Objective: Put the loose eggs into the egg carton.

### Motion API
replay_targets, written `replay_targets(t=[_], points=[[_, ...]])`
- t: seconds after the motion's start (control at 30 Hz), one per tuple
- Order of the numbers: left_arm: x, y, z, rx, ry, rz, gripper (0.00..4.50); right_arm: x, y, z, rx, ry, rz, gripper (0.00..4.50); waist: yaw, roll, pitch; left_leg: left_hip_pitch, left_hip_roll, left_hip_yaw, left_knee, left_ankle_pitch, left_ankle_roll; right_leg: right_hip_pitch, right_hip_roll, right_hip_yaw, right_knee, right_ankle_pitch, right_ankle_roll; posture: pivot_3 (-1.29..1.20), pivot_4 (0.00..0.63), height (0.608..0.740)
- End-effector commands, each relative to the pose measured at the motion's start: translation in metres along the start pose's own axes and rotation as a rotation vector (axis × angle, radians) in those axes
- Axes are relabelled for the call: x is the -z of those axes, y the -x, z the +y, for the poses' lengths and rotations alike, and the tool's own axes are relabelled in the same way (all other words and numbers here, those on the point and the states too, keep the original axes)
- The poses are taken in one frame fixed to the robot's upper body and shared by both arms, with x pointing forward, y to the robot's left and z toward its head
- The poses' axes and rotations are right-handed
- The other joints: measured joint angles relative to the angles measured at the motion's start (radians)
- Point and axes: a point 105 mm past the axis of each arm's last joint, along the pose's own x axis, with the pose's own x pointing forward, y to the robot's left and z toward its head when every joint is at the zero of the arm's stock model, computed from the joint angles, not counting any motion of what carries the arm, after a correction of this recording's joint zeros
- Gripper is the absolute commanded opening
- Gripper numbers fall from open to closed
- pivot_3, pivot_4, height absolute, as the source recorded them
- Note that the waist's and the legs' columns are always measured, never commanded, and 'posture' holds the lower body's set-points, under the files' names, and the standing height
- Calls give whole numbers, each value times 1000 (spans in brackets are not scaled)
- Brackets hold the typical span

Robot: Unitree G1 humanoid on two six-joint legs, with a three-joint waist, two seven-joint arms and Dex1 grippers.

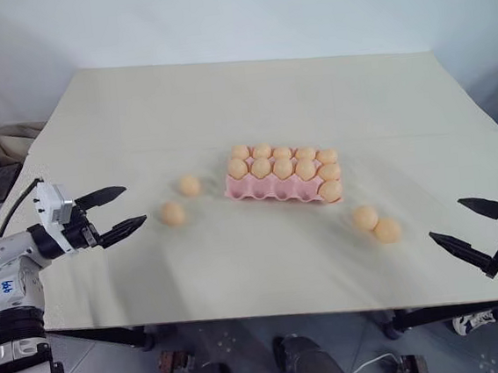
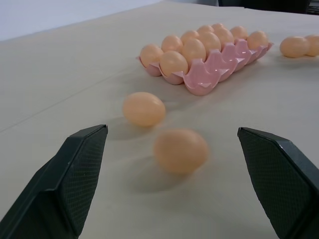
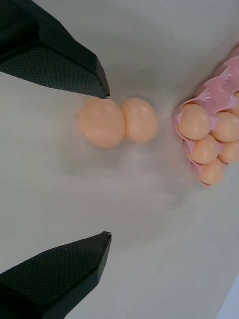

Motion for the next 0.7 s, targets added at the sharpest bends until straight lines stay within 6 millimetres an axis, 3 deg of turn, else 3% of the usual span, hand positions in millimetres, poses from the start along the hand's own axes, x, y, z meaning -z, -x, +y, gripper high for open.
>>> replay_targets(t=[0.03, 0.23, 0.47, 0.7], points=[[-17, 4, 5, -19, -54, -34, 4458, -11, -3, 0, 1, 26, -27, 4500, 1, 0, 0, 0, 0, 0, 0, 0, 0, 0, 0, 0, 0, 0, 0, 0, 150, 740], [-21, 3, 11, -73, -21, -35, 4458, -16, -3, 1, 22, 23, -31, 4500, 0, 0, 0, 0, 0, 0, 0, 0, 0, 0, 0, 0, 0, 0, 0, 0, 150, 740], [-22, 4, 2, -6, -48, -35, 4458, -12, 4, -1, 101, -33, 68, 4500, 2, 0, 0, 0, 0, 0, 0, 0, 0, 0, 0, 0, 0, 0, 0, 0, 150, 740], [-23, 4, -4, 87, -68, -41, 4458, -24, -2, 10, 167, -75, -1, 4500, 0, 0, 0, 0, 0, 0, -1, 0, -1, 0, 0, 0, 0, -1, -1, 0, 150, 740]])
